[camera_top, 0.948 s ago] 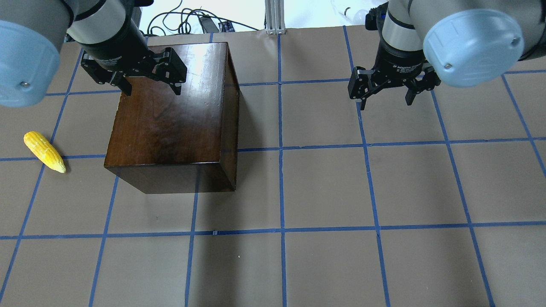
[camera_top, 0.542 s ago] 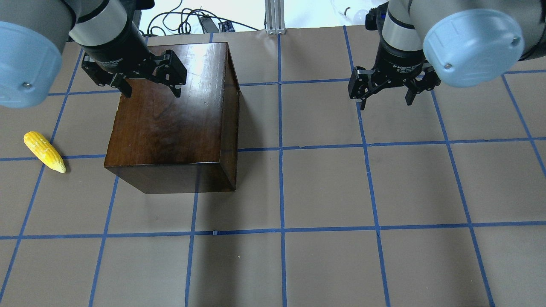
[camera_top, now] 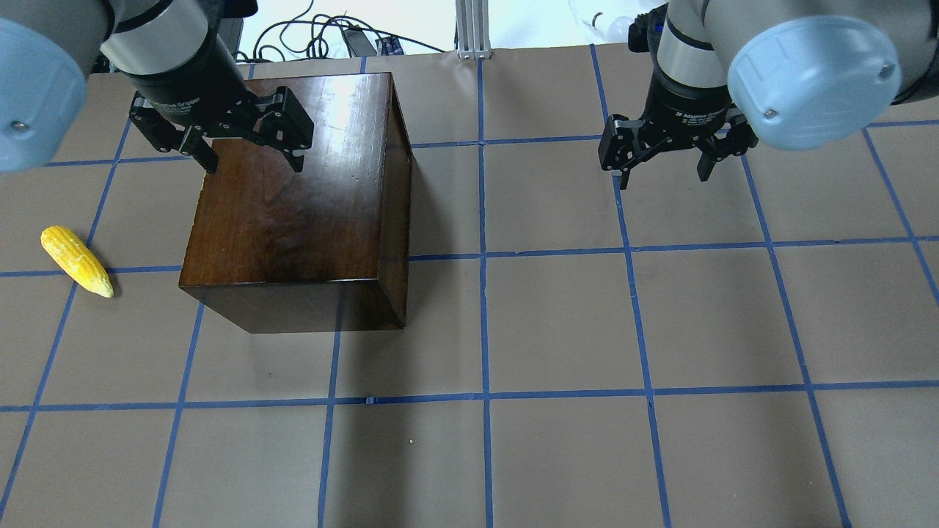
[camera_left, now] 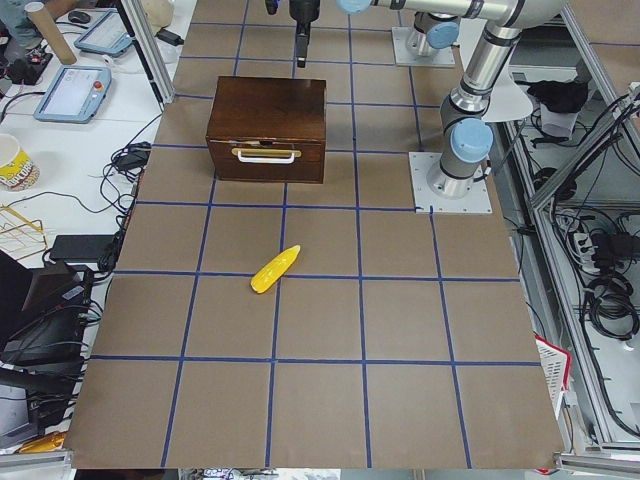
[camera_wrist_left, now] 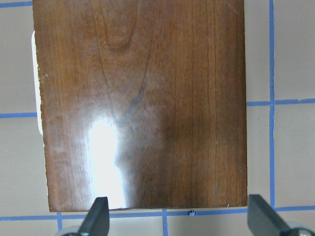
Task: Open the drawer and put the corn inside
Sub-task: 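Move the left gripper off the cabinet top toward its drawer side, then lower the left gripper beside the cabinet to the white drawer handle, then close the left gripper on the white drawer handle, then pull the drawer open with the left gripper, away from the cabinet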
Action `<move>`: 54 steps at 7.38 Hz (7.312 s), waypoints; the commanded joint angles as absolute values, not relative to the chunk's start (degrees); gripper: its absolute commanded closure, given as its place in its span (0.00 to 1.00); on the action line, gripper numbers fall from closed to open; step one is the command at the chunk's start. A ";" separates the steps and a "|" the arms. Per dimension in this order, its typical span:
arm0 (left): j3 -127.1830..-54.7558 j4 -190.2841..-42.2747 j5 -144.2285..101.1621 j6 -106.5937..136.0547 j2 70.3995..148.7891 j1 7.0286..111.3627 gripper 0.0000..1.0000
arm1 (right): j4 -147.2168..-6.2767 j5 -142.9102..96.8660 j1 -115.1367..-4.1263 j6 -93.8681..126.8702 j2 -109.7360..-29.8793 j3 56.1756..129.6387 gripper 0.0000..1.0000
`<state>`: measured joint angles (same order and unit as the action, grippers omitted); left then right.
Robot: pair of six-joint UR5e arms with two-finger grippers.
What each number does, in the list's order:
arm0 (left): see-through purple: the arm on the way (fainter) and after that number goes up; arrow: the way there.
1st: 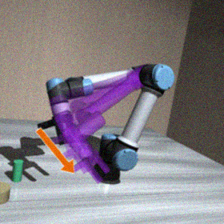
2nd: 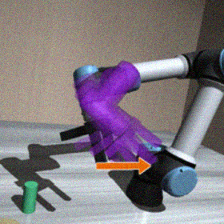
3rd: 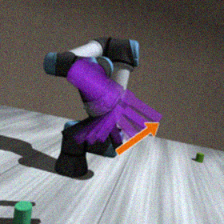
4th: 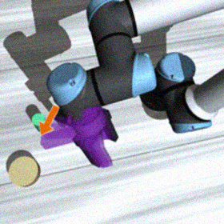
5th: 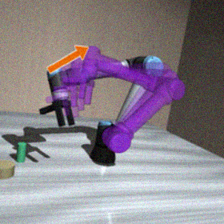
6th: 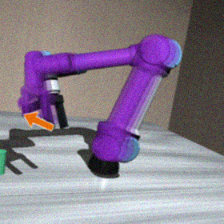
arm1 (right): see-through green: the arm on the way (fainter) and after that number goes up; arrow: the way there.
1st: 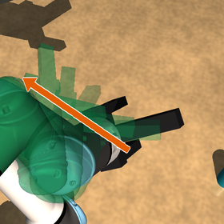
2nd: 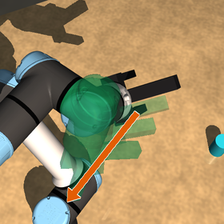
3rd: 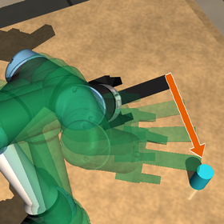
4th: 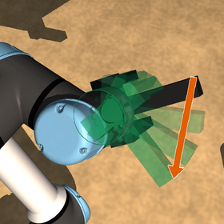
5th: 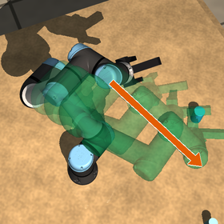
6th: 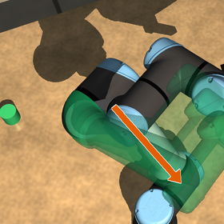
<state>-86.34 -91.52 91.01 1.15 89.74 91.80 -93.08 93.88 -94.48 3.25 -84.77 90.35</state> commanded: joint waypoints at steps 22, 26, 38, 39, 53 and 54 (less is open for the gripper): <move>-86.66 -79.54 72.16 -38.50 111.09 61.44 0.00 | -93.08 93.87 -94.48 3.25 -84.81 90.35 0.00; -86.83 -78.84 70.75 -38.15 112.59 61.44 0.00 | -93.08 93.87 -94.48 3.25 -84.73 90.35 0.00; -90.00 -79.54 70.84 -32.87 112.94 61.96 0.00 | -93.08 93.87 -94.48 3.25 -84.64 90.44 0.00; -90.26 -79.63 70.75 -32.78 112.94 61.96 0.00 | -93.16 93.87 -94.48 3.25 -84.73 90.44 0.00; -90.53 -78.75 72.86 -33.22 114.70 61.70 0.00 | -93.16 93.87 -94.48 3.25 -84.73 90.44 0.00; -90.53 -78.23 73.04 -33.22 114.70 61.61 0.00 | -93.08 93.87 -94.48 3.25 -84.64 90.44 0.00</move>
